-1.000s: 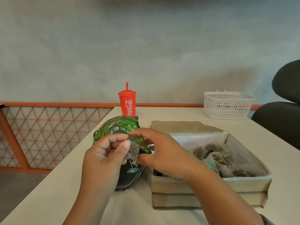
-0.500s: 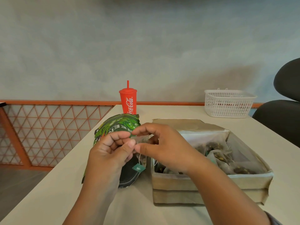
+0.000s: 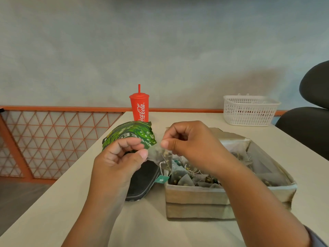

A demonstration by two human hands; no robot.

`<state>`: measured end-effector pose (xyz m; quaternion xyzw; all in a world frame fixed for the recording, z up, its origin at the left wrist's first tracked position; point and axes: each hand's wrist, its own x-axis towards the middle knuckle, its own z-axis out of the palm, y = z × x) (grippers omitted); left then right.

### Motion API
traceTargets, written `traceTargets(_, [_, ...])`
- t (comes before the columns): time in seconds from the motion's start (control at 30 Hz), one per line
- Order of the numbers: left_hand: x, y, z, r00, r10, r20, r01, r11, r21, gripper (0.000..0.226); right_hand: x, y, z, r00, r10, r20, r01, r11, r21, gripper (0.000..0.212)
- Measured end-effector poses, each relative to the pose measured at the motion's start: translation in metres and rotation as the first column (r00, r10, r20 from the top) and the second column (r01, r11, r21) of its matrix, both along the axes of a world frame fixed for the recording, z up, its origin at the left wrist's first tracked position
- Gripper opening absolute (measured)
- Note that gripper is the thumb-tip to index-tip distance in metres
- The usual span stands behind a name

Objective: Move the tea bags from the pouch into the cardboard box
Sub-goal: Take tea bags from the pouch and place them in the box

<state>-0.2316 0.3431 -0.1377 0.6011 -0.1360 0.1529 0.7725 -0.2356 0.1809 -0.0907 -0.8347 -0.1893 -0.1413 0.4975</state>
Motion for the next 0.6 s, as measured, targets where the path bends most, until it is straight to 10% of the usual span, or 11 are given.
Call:
traceTargets(0.17, [-0.002, 0.002, -0.001, 0.973, 0.217, 0.083, -0.229, 0.951, 0.206, 0.028, -0.004, -0.017, 0.013, 0.988, -0.144, 0.062, 0.147, 0.988, -0.042, 0.017])
traceTargets(0.33, [0.001, 0.008, -0.005, 0.858, 0.368, 0.357, -0.511, 0.675, 0.533, 0.027, -0.004, -0.048, 0.021, 0.935, -0.335, 0.112, 0.339, 0.941, -0.014, 0.023])
traceTargets(0.6, [0.013, 0.024, -0.008, 0.827, 0.476, 0.3, -0.512, 0.413, 0.753, 0.048, 0.009, -0.089, 0.007, 0.823, -0.558, 0.105, 0.562, 0.775, -0.288, 0.018])
